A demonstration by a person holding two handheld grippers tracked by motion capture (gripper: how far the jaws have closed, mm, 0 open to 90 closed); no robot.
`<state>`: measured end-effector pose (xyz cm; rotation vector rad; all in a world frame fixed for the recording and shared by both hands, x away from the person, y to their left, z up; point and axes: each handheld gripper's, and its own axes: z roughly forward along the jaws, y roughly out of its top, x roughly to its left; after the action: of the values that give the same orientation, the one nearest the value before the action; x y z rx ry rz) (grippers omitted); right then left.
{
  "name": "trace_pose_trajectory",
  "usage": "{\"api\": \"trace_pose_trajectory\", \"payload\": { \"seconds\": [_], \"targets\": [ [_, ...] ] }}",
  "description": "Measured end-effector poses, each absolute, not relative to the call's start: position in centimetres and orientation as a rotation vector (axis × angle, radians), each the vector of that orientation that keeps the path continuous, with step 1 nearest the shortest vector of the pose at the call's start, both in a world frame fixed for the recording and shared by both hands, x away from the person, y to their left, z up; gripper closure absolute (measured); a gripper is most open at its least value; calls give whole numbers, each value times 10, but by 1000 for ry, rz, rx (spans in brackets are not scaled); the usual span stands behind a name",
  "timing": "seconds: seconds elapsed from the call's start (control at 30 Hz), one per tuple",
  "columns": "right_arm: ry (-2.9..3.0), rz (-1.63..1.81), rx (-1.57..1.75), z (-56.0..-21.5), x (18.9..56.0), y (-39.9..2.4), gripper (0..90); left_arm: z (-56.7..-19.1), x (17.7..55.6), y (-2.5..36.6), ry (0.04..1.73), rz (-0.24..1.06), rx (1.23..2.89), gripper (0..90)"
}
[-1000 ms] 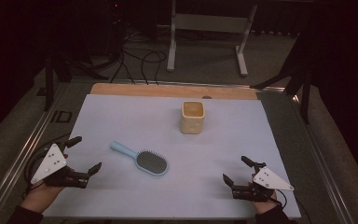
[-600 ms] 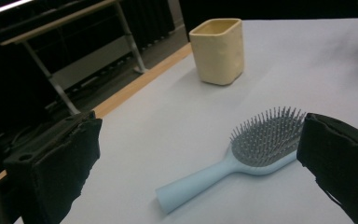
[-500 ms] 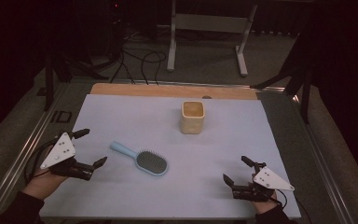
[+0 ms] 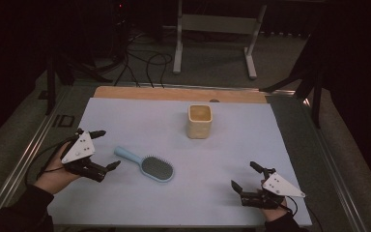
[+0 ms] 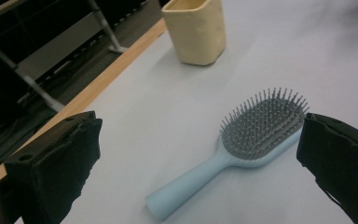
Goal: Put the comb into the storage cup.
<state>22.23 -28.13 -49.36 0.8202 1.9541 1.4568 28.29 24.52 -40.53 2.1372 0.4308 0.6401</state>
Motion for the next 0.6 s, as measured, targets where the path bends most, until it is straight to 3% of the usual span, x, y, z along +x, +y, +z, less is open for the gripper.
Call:
{"api": "trace_pose_trajectory", "payload": {
  "seconds": [0.6],
  "targets": [
    [1950, 1469, 822, -493, 222, -282, 81, -407, 304, 230, 287, 722, 2323, 0]
  ]
}}
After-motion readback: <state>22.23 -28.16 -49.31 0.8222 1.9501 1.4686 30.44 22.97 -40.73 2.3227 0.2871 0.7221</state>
